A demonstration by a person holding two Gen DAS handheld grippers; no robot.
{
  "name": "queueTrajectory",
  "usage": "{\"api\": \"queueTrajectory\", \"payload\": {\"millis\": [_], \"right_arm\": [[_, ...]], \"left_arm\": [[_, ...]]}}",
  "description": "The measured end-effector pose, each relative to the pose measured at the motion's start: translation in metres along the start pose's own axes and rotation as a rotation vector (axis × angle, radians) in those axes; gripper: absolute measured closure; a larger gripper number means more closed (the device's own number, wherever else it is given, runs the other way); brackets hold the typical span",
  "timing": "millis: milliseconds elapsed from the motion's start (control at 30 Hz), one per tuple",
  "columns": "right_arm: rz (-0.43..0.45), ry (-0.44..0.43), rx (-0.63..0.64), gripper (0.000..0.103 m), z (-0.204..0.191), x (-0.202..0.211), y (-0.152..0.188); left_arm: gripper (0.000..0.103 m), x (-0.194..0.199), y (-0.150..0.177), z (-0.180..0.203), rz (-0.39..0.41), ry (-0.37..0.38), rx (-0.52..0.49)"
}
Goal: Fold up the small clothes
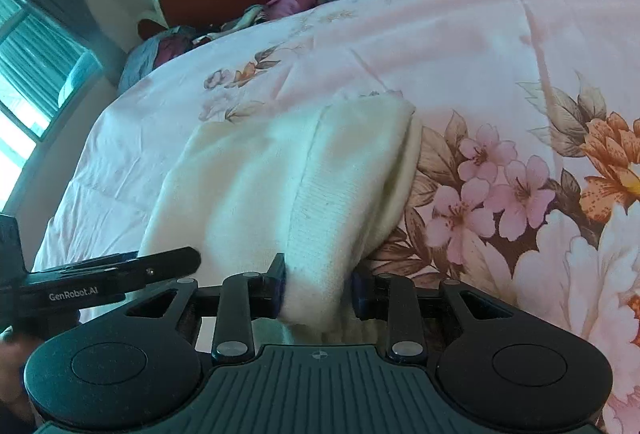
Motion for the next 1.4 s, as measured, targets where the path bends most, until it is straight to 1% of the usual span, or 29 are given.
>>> {"api": "queueTrajectory", "payload": {"millis": [67,100,133,167,200,233,267,300,367,400,433,467,500,533,600,633,667,700,767,833,900,967,1033,1133,1200,1233,1300,1333,1400], "right_arm": [[-0.011,0.009,0.012,0.069,0.0,0.006,0.0],[-0.003,0.027,0.021,0.066,0.001,0.012,-0.002],[0.037,0.073,0.043,0.056,0.003,0.024,-0.006],[0.102,0.123,0.078,0.052,0.004,0.04,-0.011],[0.14,0.137,0.098,0.052,0.002,0.052,-0.015],[0.152,0.131,0.119,0.052,-0.002,0.055,-0.023],[0.155,0.131,0.152,0.053,-0.008,0.054,-0.028],[0.151,0.135,0.193,0.054,-0.016,0.049,-0.033],[0.118,0.132,0.253,0.07,-0.029,0.03,-0.038],[0.104,0.15,0.276,0.072,-0.031,0.019,-0.038],[0.087,0.182,0.297,0.078,-0.029,0.008,-0.039],[0.057,0.234,0.307,0.089,-0.02,-0.004,-0.038],[0.031,0.268,0.301,0.089,-0.01,-0.013,-0.036],[0.024,0.262,0.276,0.089,-0.002,-0.018,-0.035],[0.029,0.261,0.258,0.089,0.002,-0.014,-0.034],[0.038,0.272,0.266,0.089,0.0,-0.009,-0.034],[0.056,0.269,0.279,0.089,-0.005,0.001,-0.032],[0.07,0.24,0.288,0.089,-0.013,0.01,-0.028],[0.055,0.183,0.315,0.089,-0.029,0.024,-0.011],[0.038,0.174,0.391,0.089,-0.043,0.031,0.012],[-0.006,0.195,0.411,0.089,-0.039,0.025,0.03],[-0.018,0.236,0.412,0.09,-0.027,0.017,0.037],[-0.004,0.251,0.393,0.093,-0.02,0.016,0.034],[0.001,0.262,0.379,0.093,-0.019,0.019,0.033],[0.028,0.237,0.386,0.093,-0.03,0.038,0.04],[0.033,0.209,0.389,0.093,-0.036,0.049,0.047],[0.009,0.166,0.395,0.093,-0.047,0.06,0.068],[-0.012,0.161,0.423,0.093,-0.052,0.062,0.083],[-0.062,0.201,0.446,0.093,-0.048,0.056,0.107]], "left_arm": [[0.039,0.006,0.0,-0.001,0.003,-0.009,-0.019],[0.032,0.014,-0.002,-0.004,0.017,-0.035,-0.031],[0.022,0.025,-0.005,-0.008,0.049,-0.081,-0.045],[0.021,0.034,-0.011,-0.008,0.094,-0.108,-0.07],[0.025,0.04,-0.018,-0.005,0.134,-0.1,-0.099],[0.036,0.042,-0.025,-0.002,0.158,-0.091,-0.12],[0.042,0.04,-0.033,0.002,0.164,-0.082,-0.144],[0.053,0.036,-0.04,0.007,0.16,-0.074,-0.167],[0.054,0.023,-0.053,0.018,0.149,-0.063,-0.213],[0.054,0.014,-0.057,0.021,0.143,-0.066,-0.227],[0.054,0.004,-0.06,0.022,0.123,-0.065,-0.233],[0.054,-0.006,-0.058,0.022,0.088,-0.058,-0.236],[0.054,-0.019,-0.053,0.021,0.032,-0.053,-0.239],[0.054,-0.023,-0.048,0.022,0.025,-0.053,-0.251],[0.055,-0.02,-0.046,0.024,0.034,-0.062,-0.277],[0.059,-0.01,-0.044,0.026,0.045,-0.068,-0.287],[0.06,-0.002,-0.041,0.028,0.064,-0.057,-0.294],[0.062,0.011,-0.034,0.031,0.084,-0.034,-0.296],[0.066,0.028,-0.018,0.037,0.092,-0.009,-0.293],[0.071,0.039,0.003,0.042,0.092,-0.004,-0.304],[0.072,0.043,0.019,0.044,0.087,0.012,-0.263],[0.074,0.036,0.033,0.043,0.06,0.027,-0.227],[0.076,0.025,0.048,0.04,0.034,0.006,-0.201],[0.076,0.028,0.055,0.042,0.058,-0.028,-0.17],[0.076,0.041,0.056,0.045,0.084,-0.031,-0.136],[0.076,0.047,0.058,0.046,0.094,-0.038,-0.127],[0.075,0.057,0.065,0.048,0.104,-0.052,-0.118],[0.075,0.06,0.07,0.049,0.102,-0.057,-0.112],[0.075,0.059,0.085,0.048,0.076,-0.082,-0.11]]}}
Point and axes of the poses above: each gripper's, at about its wrist camera, not at the fingertips, and x roughly against the way its jaws point, z to its right, y to its underside, the point moved 10 cm from there along -x, roughly the way its jaws point, and after that the axes turned 4 degrees about -z, right-handed, at the moved point
